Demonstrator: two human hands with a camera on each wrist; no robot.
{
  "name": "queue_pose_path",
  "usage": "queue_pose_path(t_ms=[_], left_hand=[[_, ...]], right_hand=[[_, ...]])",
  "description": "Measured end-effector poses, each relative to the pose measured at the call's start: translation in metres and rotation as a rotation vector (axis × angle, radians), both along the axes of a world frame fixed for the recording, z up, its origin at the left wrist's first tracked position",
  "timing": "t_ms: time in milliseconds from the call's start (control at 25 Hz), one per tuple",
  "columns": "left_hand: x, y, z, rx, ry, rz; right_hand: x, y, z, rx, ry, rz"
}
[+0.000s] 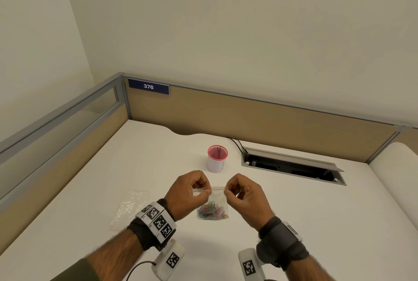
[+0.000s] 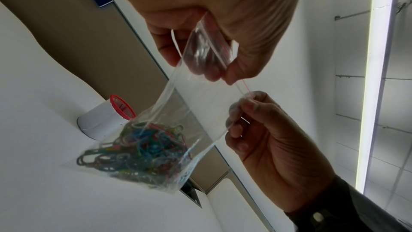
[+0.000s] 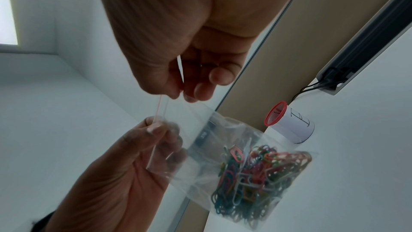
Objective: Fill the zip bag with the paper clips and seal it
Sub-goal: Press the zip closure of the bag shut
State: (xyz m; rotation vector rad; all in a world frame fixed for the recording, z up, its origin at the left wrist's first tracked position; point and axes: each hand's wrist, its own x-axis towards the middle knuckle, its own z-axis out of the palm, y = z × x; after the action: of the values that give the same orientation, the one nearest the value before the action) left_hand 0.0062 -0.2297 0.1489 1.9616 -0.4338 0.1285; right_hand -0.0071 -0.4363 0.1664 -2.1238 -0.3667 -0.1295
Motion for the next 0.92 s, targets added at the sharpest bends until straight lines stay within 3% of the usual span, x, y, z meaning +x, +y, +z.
queue_pose_path(t_ms=[560,920], left_hand=[[-0.002,0.0,-0.004,0.019,-0.026,-0.026],[0.001,-0.019,-0.003,0.187,-0.258,-0.046]], right_hand=[[0.0,0.002,0.004,-0.02,-0.007,0.004],[0.0,0.002,0.0,-0.005,0.003,0.017]])
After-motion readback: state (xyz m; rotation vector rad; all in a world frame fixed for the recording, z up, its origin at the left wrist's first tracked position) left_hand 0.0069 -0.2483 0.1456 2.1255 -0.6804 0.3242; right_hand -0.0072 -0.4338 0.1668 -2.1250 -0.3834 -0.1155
